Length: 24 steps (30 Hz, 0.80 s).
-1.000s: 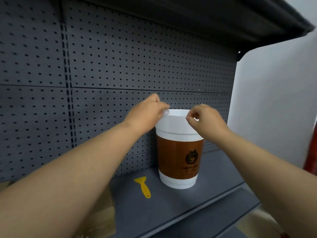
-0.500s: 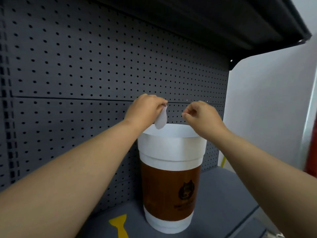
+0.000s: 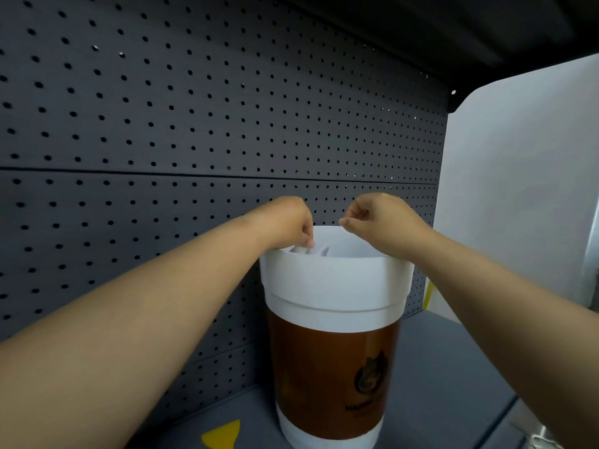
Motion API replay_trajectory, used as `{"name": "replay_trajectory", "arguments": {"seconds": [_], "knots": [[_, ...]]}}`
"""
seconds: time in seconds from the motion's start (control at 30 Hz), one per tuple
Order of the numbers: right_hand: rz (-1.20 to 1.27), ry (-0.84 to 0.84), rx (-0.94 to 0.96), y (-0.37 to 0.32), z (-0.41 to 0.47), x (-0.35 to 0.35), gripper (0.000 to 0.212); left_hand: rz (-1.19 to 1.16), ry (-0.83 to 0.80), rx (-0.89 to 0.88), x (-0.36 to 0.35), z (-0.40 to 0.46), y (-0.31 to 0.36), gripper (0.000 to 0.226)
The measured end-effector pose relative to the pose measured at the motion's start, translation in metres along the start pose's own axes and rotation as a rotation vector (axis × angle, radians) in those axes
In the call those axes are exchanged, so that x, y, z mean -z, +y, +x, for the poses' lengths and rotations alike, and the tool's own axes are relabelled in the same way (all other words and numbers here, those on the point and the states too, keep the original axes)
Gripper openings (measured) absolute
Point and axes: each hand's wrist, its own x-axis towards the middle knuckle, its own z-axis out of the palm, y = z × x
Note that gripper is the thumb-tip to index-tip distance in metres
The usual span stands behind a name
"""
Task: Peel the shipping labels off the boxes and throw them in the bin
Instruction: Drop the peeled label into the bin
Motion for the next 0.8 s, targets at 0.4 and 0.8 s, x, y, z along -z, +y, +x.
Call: {"name": "replay_trajectory", "arguments": {"seconds": [0.4,0.8], "knots": [[-0.015,-0.036,0.013,0.0029,0.0014,-0.0012,0.016,-0.055,-0.192,0.035,-0.0014,0.0065,-0.0021,0.032],[-0.009,-0.028,0.009,0.003,-0.0005,-0.0006,0.017,-0.162,-0.144,0.056,-0.0006,0.0034,-0.0054,0.039]]}}
